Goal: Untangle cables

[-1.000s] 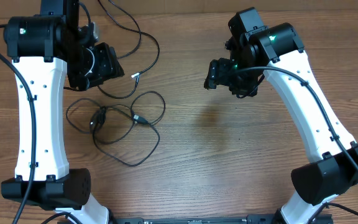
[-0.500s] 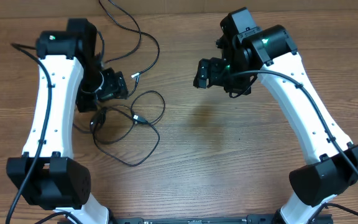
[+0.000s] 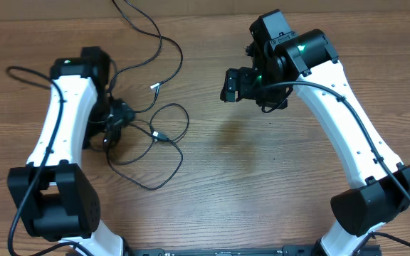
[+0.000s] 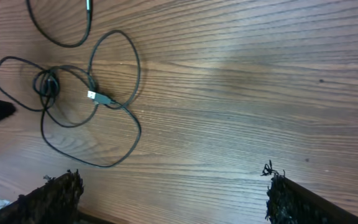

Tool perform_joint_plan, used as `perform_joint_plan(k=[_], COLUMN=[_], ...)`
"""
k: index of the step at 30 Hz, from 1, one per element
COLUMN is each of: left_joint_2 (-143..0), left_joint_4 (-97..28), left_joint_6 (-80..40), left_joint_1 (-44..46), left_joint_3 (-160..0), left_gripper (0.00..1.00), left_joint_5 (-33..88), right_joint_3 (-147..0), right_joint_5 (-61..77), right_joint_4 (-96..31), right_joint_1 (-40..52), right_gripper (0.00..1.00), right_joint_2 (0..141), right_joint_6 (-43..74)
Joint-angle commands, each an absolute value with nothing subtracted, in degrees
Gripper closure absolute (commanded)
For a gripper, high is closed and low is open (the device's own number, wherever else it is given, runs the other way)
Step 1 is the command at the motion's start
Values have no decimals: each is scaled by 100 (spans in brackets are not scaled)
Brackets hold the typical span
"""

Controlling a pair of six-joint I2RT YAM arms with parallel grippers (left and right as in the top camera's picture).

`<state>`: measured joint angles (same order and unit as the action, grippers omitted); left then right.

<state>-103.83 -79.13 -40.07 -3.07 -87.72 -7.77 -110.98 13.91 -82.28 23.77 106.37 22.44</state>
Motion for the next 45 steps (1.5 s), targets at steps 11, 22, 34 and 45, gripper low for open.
perform_joint_plan(k=[11, 22, 34, 45], left_joint_2=[-10377, -10377, -10377, -10377], left_joint_4=[-6235, -5782, -5352, -5365], left_joint_6=[-4698, -4698, -4692, -3994], left_joint_1=[-939, -1131, -1125, -1120], left_joint_3=[-7223, -6960, -6528, -6528], left_gripper=[8, 26, 61, 49], left_joint_5=[-1155, -808, -930, 108], right_joint_3=[-10416, -9695, -9679, -9679], right_joint_5=[1186, 1551, 1686, 1688], right_joint_4=[-7760, -7196, -7116, -7091], right_joint_1=[2405, 2405, 2405, 2405], right_gripper=[1, 2, 2, 2], right_joint_2=[10665, 10665, 10665, 10665], right_joint_6=[2202, 2224, 2226, 2246])
